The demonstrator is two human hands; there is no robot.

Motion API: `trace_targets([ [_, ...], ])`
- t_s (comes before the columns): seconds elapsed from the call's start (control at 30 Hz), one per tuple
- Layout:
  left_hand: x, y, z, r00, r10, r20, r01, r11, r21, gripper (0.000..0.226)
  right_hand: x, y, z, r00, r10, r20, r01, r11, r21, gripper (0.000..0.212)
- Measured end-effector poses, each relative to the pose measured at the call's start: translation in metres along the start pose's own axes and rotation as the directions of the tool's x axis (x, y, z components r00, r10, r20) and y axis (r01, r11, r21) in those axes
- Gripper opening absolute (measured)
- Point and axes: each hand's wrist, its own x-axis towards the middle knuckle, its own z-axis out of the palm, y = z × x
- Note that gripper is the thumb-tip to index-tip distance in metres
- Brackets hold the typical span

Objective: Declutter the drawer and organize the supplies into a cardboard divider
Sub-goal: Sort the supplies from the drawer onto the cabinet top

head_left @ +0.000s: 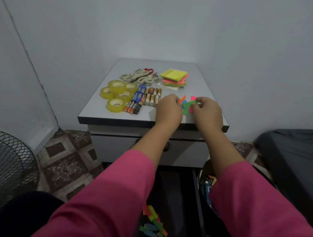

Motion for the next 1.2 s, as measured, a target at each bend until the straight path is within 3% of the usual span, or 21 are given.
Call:
trace_targets([
  [0.17, 0.002, -0.004, -0.001, 0.997, -0.012, 0.079, 0.016, 0.999, -0.045, 0.036, 0.007, 0.004, -0.001, 0.998, -0.043, 0.037, 0.046, 0.997, -0.061, 0.037],
  [0.33, -0.004, -0.009, -0.005, 0.994, 0.026, 0.105, -0.014, 0.994, -0.113, 0.039, -0.004, 0.012, 0.000, 0.997, -0.076, -0.013, 0.077, 0.995, 0.068, 0.035],
  [0.47, -0.009, -0.010, -0.009, 0.991, 0.078, 0.106, -0.071, 0.995, -0.067, 0.038, -0.021, 0.015, -0.001, 0.978, -0.187, -0.095, 0.199, 0.971, 0.130, 0.030],
  [0.57, -0.010, -0.012, -0.010, 0.992, 0.096, 0.085, -0.092, 0.994, -0.054, 0.034, -0.031, 0.022, 0.003, 0.949, -0.282, -0.142, 0.290, 0.956, 0.038, 0.029],
  [0.67, -0.010, -0.011, -0.008, 0.994, 0.092, 0.063, -0.095, 0.994, 0.050, 0.031, -0.024, 0.026, 0.007, 0.935, -0.345, -0.081, 0.331, 0.932, -0.150, 0.029],
  [0.83, -0.007, -0.001, -0.006, 0.982, 0.090, 0.169, -0.124, 0.971, 0.206, 0.039, 0.000, 0.018, 0.005, 0.948, -0.298, 0.112, 0.318, 0.902, -0.291, 0.035],
  [0.97, -0.001, 0.000, -0.006, 0.964, 0.074, 0.257, -0.132, 0.967, 0.217, 0.051, 0.013, 0.015, 0.006, 0.946, -0.249, 0.208, 0.311, 0.882, -0.355, 0.041],
  [1.07, 0.000, -0.002, -0.008, 0.959, 0.077, 0.273, -0.133, 0.973, 0.191, 0.053, 0.015, 0.018, 0.010, 0.950, -0.247, 0.191, 0.303, 0.878, -0.370, 0.039],
  [1.2, -0.004, -0.008, -0.010, 0.962, 0.099, 0.253, -0.130, 0.985, 0.111, 0.050, 0.006, 0.026, 0.012, 0.936, -0.347, 0.060, 0.349, 0.890, -0.293, 0.029],
])
